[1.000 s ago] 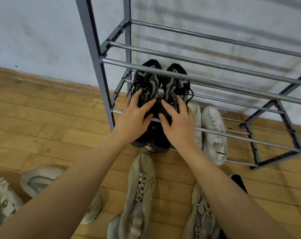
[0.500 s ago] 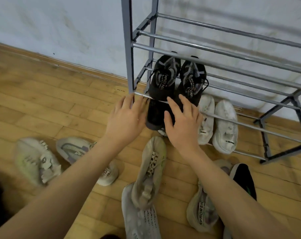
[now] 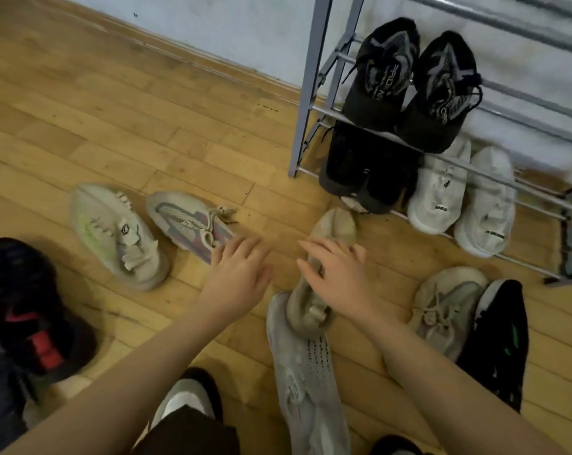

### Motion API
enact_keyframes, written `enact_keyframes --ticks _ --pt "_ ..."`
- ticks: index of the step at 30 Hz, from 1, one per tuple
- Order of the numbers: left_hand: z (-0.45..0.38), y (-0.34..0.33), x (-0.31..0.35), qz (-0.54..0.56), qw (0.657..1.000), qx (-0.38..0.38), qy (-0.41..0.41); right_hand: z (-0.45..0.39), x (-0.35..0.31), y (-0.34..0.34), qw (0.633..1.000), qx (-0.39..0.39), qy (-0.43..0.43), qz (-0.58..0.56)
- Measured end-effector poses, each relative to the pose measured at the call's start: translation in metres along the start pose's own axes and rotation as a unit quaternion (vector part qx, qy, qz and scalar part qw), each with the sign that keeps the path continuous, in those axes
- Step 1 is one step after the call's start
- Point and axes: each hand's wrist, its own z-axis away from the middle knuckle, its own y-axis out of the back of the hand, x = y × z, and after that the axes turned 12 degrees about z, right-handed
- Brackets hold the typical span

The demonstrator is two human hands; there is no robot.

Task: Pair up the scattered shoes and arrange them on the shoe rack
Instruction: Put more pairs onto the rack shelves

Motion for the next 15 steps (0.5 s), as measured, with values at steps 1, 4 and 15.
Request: enact_keyframes --ticks 1,4,15 --pt "0.008 -0.010 -0.005 -0.013 1.000 -0.020 -0.012 0.003 0.000 -0.009 0.999 -0.039 0.015 0.016" --pt "0.028 -0.036 -0.011 -0.050 0.996 -0.053 -0.048 0.014 0.002 -0.028 0.995 -0.089 0.028 0.043" --pt "0.032 -0.063 -0.003 0.071 0.995 0.026 -0.067 0.033 0.014 -0.019 0.997 0.021 0.047 0.061"
